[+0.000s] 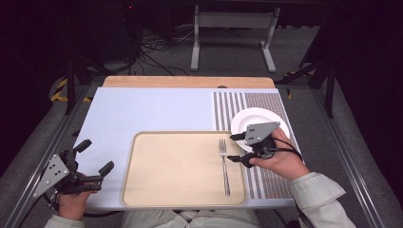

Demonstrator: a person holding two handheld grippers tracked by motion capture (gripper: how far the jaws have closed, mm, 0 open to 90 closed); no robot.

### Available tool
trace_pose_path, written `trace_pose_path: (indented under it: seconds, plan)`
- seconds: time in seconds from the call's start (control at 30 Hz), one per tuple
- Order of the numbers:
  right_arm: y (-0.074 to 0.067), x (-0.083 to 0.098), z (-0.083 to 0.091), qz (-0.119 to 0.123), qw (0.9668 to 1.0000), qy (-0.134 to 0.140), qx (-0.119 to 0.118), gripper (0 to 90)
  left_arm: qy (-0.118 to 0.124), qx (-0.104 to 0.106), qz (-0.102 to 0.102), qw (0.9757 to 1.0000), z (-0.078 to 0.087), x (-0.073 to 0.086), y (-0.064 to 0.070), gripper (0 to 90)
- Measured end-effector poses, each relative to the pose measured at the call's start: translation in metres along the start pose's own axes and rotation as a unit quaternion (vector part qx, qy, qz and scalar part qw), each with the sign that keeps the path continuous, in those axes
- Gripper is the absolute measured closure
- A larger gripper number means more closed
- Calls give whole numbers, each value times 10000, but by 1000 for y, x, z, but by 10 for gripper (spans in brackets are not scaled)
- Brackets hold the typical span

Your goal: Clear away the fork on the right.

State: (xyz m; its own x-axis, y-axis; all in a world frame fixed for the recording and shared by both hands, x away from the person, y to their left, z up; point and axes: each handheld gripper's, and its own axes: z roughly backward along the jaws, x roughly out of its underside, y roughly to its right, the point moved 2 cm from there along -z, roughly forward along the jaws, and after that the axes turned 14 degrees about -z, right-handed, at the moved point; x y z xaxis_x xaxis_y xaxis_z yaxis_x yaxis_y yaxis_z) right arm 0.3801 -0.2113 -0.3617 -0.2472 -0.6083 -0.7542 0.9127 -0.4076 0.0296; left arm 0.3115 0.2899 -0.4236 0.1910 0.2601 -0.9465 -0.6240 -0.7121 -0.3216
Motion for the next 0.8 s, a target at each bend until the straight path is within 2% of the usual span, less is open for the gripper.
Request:
trace_pose_path:
  seconds: [0.13,0.27,0.37,0.47,0.53,0.6,0.73,0.8]
  plan:
    - [2,9,14,-206,9991,307,212,308,-3,13,-8,10000,-1,0,0,0]
    - [3,20,30,-455,9955,685,473,281,6,19,-7,10000,-1,0,0,0]
    - [3,28,39,-611,9915,938,657,246,9,9,-6,10000,-1,0,0,0]
    - [4,34,45,-735,9880,1135,748,231,10,10,-6,10000,-2,0,0,0]
    - [4,40,48,-880,9845,1264,844,215,13,14,-10,10000,-2,-1,0,0]
    - [5,47,52,-1003,9795,1454,969,196,10,9,-20,10000,-2,-1,0,0]
    - [6,58,56,-1161,9717,1749,1082,165,11,29,-20,10000,-3,0,0,0]
    - [5,63,58,-1249,9688,1834,1101,157,10,16,-28,10000,-3,-1,0,0]
